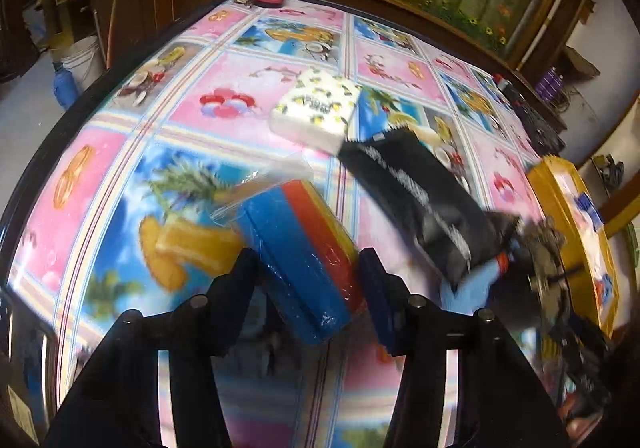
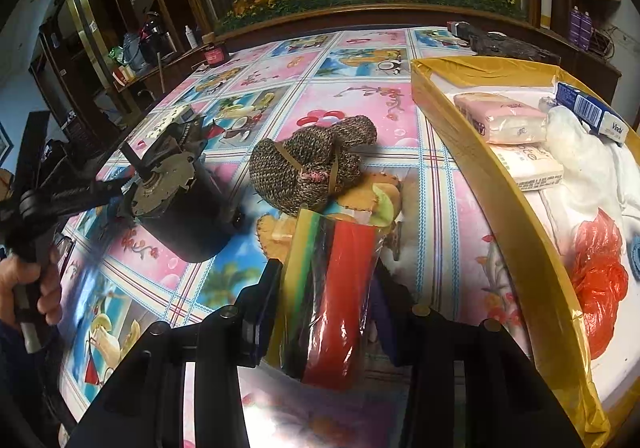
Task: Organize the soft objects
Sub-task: 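Grasp the clear bag of rainbow sponges with the right tool while the left tool grasps the blue-red sponge pack, then carry the rainbow sponge bag and blue-red sponge pack over the box with both tools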
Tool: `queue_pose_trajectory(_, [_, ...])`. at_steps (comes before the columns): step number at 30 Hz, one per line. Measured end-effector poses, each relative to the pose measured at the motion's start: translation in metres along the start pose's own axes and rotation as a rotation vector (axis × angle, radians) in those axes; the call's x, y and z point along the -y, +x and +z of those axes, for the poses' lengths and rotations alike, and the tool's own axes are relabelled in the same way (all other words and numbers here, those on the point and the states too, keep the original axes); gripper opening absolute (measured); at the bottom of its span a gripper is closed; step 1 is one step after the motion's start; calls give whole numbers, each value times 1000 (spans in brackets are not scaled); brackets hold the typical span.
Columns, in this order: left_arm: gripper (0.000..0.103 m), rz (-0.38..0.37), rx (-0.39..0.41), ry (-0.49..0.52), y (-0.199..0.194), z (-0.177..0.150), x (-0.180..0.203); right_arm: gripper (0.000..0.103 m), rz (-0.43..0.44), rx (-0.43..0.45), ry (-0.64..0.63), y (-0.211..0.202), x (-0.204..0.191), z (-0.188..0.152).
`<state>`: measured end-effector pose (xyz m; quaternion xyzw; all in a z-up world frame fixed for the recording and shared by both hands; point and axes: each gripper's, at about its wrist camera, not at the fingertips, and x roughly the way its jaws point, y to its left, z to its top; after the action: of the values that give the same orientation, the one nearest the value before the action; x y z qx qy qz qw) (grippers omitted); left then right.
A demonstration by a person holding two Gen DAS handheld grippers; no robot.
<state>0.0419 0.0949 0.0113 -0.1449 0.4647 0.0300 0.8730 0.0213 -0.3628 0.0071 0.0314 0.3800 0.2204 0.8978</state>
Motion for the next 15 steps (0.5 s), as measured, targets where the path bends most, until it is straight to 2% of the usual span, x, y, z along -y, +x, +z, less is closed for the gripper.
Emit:
queue_pose_trajectory(4, [55, 31, 10, 24, -6, -10, 3, 42, 3, -2, -7, 0, -3, 0])
queue_pose_trajectory(7, [83, 108, 9, 27, 2, -7, 6, 43, -3, -3, -12, 1, -5, 0])
queue_pose_trajectory(9, [83, 120, 37, 60, 6, -9, 11, 43, -3, -3, -12, 1, -5, 0])
queue_pose_trajectory(10, [78, 129, 46, 73, 6, -11, 13, 40, -3, -1, -13, 0, -5, 0])
queue_pose_trajectory(11, [57, 119, 64, 78, 3, -13, 15, 39, -5, -1, -18, 0, -6, -1])
queue_pose_trajectory(15, [46, 76, 86, 45, -5, -18, 14, 37, -6, 14, -12, -4, -5, -1])
